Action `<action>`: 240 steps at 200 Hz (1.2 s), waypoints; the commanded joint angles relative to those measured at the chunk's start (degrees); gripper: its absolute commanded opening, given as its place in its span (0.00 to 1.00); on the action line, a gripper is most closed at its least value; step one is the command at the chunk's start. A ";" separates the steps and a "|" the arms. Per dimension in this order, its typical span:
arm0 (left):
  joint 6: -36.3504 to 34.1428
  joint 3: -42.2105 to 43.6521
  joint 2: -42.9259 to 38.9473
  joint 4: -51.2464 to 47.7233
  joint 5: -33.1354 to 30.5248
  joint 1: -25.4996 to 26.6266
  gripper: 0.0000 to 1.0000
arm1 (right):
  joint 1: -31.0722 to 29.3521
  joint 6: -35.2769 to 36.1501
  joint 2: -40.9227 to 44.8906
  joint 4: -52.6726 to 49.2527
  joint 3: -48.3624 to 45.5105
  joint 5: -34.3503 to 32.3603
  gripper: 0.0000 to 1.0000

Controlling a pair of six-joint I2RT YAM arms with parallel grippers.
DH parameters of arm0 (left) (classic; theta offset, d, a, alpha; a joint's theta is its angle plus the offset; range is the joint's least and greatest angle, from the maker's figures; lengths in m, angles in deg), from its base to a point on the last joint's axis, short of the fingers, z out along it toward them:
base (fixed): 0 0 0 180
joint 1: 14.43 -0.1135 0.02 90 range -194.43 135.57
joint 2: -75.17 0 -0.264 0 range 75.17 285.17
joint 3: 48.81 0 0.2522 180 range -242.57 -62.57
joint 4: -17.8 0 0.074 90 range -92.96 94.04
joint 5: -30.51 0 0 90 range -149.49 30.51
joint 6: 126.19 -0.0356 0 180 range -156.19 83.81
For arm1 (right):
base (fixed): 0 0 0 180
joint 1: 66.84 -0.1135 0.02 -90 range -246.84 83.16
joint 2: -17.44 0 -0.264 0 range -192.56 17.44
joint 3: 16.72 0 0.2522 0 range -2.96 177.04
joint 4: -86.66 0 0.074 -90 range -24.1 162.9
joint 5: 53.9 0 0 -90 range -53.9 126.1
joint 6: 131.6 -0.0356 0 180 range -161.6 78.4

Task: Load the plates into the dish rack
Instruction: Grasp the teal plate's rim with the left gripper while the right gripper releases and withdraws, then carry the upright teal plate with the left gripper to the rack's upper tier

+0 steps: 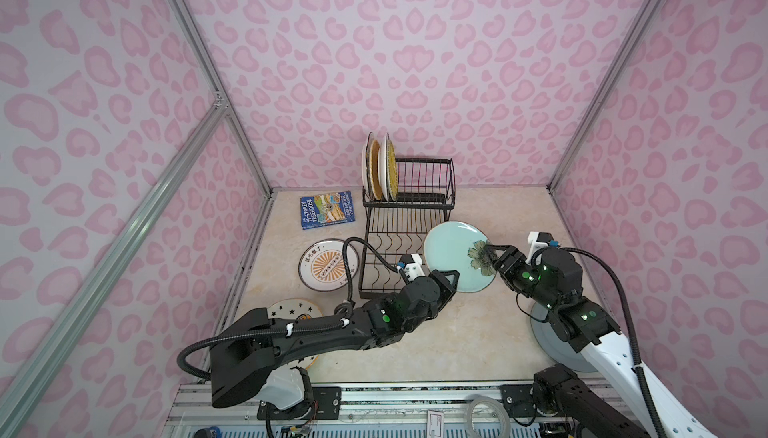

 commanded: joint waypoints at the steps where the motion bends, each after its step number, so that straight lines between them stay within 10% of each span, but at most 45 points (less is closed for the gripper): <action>1: -7.10 -0.58 -4.81 -10.44 -9.96 1.98 0.03 | 0.79 7.73 -2.03 0.42 2.06 3.59 0.82; 99: -34.91 -18.79 -16.92 -42.49 -33.00 11.77 0.03 | 0.31 17.89 -7.58 18.02 3.33 15.58 0.97; 159: -59.60 -41.05 -7.33 -39.73 -49.05 10.97 0.03 | -0.13 16.30 -7.22 30.94 -3.83 18.94 0.97; 240: -71.76 -63.98 12.82 -44.89 -39.09 -4.77 0.03 | -2.37 18.36 -4.57 32.26 -7.90 18.24 0.98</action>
